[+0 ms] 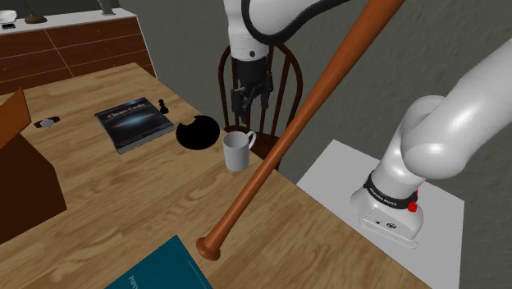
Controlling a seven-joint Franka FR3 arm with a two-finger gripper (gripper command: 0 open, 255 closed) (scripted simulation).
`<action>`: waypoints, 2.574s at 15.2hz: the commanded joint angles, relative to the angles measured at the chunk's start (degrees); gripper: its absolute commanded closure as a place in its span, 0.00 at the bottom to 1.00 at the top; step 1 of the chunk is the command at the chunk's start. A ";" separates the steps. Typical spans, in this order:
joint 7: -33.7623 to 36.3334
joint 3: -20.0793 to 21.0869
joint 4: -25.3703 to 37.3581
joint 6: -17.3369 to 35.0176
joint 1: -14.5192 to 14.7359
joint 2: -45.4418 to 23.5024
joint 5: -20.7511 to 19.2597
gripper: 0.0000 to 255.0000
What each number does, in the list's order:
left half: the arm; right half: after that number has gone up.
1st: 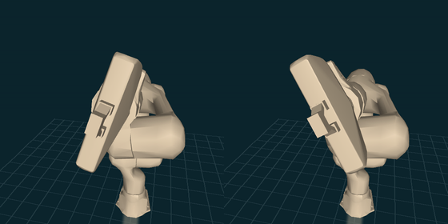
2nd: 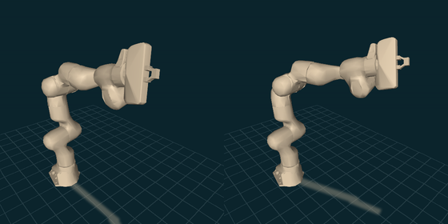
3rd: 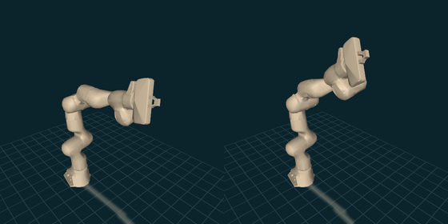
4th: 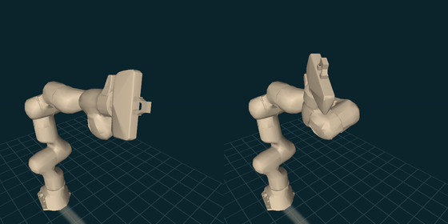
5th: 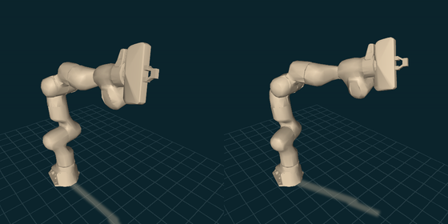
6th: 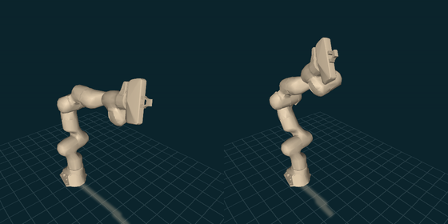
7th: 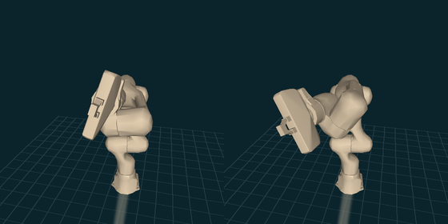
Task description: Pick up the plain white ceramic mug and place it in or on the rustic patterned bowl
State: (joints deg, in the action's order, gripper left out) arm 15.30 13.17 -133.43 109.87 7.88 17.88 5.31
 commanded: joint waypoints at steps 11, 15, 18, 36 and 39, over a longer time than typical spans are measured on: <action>6.54 6.23 7.94 6.43 3.87 -18.20 -2.63 0.00; 6.79 6.31 5.85 9.55 3.97 -19.28 -2.93 0.00; 6.83 6.32 5.57 10.00 3.98 -19.46 -2.98 0.00; 6.57 6.29 6.59 7.72 3.93 -18.14 -2.56 1.00; 6.34 6.24 7.73 5.44 3.88 -16.93 -2.19 1.00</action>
State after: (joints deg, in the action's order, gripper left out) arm 21.54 19.34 -126.06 116.02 11.68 0.58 2.97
